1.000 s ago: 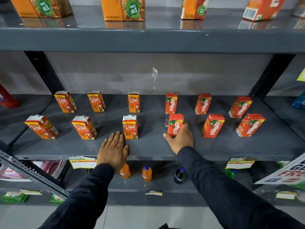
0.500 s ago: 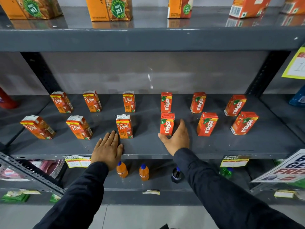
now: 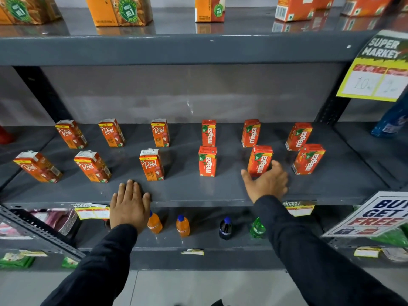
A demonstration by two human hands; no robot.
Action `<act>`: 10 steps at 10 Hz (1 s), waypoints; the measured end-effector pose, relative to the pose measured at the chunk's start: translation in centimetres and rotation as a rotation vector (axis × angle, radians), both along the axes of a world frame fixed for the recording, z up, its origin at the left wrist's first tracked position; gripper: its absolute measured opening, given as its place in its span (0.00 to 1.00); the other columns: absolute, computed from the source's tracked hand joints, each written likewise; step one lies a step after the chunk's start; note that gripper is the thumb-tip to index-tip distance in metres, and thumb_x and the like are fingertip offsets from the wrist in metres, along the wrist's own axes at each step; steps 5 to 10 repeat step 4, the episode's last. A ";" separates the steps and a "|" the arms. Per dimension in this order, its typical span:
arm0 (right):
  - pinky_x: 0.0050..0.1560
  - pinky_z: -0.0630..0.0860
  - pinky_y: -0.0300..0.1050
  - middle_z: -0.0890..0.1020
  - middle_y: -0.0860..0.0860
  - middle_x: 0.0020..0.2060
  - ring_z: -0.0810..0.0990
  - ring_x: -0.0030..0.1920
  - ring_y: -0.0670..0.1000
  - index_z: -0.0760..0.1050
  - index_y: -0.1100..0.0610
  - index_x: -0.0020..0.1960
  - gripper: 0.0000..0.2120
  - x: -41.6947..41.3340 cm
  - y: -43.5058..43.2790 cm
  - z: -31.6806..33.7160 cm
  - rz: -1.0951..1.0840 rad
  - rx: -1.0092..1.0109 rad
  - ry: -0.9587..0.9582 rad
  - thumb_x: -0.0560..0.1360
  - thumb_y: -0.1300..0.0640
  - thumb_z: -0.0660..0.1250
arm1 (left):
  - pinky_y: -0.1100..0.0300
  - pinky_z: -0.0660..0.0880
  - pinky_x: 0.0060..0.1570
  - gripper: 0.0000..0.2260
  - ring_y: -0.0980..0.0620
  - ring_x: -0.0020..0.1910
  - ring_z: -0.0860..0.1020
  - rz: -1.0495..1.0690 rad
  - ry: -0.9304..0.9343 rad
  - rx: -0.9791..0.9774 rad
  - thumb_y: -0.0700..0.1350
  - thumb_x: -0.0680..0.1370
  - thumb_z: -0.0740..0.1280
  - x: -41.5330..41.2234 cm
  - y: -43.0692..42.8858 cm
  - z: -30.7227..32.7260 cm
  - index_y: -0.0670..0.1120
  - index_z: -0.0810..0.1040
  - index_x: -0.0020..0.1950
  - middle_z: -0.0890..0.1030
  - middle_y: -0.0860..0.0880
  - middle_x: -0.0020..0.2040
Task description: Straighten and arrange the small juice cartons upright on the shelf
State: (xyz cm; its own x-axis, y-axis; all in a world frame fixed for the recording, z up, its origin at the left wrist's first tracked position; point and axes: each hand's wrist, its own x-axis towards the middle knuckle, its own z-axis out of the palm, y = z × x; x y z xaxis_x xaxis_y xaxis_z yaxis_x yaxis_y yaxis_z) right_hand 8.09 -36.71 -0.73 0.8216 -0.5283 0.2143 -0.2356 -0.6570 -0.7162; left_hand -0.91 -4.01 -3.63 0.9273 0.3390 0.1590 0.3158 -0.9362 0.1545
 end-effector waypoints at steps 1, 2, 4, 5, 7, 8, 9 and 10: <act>0.59 0.68 0.61 0.75 0.58 0.62 0.73 0.62 0.63 0.62 0.58 0.64 0.40 1.0 -1.0 0.7 0.044 -0.009 0.117 0.62 0.39 0.74 | 0.45 0.53 0.71 0.27 0.43 0.74 0.53 0.029 0.035 -0.014 0.56 0.80 0.48 -0.7 -0.8 0.4 0.41 0.59 0.73 0.58 0.42 0.76; 0.58 0.68 0.60 0.77 0.58 0.59 0.75 0.60 0.63 0.65 0.59 0.60 0.35 1.1 -0.9 0.4 0.066 -0.046 0.131 0.63 0.40 0.73 | 0.46 0.53 0.72 0.28 0.43 0.74 0.53 0.033 0.065 -0.016 0.57 0.79 0.48 -1.4 -1.1 0.5 0.41 0.59 0.73 0.57 0.42 0.76; 0.63 0.65 0.62 0.71 0.60 0.66 0.70 0.66 0.62 0.57 0.57 0.70 0.46 0.2 -1.2 0.5 0.112 0.040 0.084 0.62 0.38 0.73 | 0.46 0.53 0.72 0.31 0.42 0.74 0.53 -0.085 -0.039 0.057 0.59 0.79 0.44 -3.9 -3.6 1.7 0.38 0.59 0.73 0.58 0.40 0.75; 0.63 0.65 0.62 0.71 0.60 0.66 0.70 0.66 0.62 0.57 0.57 0.70 0.46 0.2 -1.2 0.5 0.112 0.040 0.084 0.62 0.38 0.73 | 0.46 0.53 0.72 0.31 0.42 0.74 0.53 -0.085 -0.039 0.057 0.59 0.79 0.44 -3.9 -3.6 1.7 0.38 0.59 0.73 0.58 0.40 0.75; 0.63 0.65 0.62 0.71 0.60 0.66 0.70 0.66 0.62 0.57 0.57 0.70 0.46 0.2 -1.2 0.5 0.112 0.040 0.084 0.62 0.38 0.73 | 0.46 0.53 0.72 0.31 0.42 0.74 0.53 -0.085 -0.039 0.057 0.59 0.79 0.44 -3.9 -3.6 1.7 0.38 0.59 0.73 0.58 0.40 0.75; 0.63 0.65 0.62 0.71 0.60 0.66 0.70 0.66 0.62 0.57 0.57 0.70 0.46 0.2 -1.2 0.5 0.112 0.040 0.084 0.62 0.38 0.73 | 0.46 0.53 0.72 0.31 0.42 0.74 0.53 -0.085 -0.039 0.057 0.59 0.79 0.44 -3.9 -3.6 1.7 0.38 0.59 0.73 0.58 0.40 0.75; 0.63 0.65 0.62 0.71 0.60 0.66 0.70 0.66 0.62 0.57 0.57 0.70 0.46 0.2 -1.2 0.5 0.112 0.040 0.084 0.62 0.38 0.73 | 0.46 0.53 0.72 0.31 0.42 0.74 0.53 -0.085 -0.039 0.057 0.59 0.79 0.44 -3.9 -3.6 1.7 0.38 0.59 0.73 0.58 0.40 0.75; 0.63 0.65 0.62 0.71 0.60 0.66 0.70 0.66 0.62 0.57 0.57 0.70 0.46 0.2 -1.2 0.5 0.112 0.040 0.084 0.62 0.38 0.73 | 0.46 0.53 0.72 0.31 0.42 0.74 0.53 -0.085 -0.039 0.057 0.59 0.79 0.44 -3.9 -3.6 1.7 0.38 0.59 0.73 0.58 0.40 0.75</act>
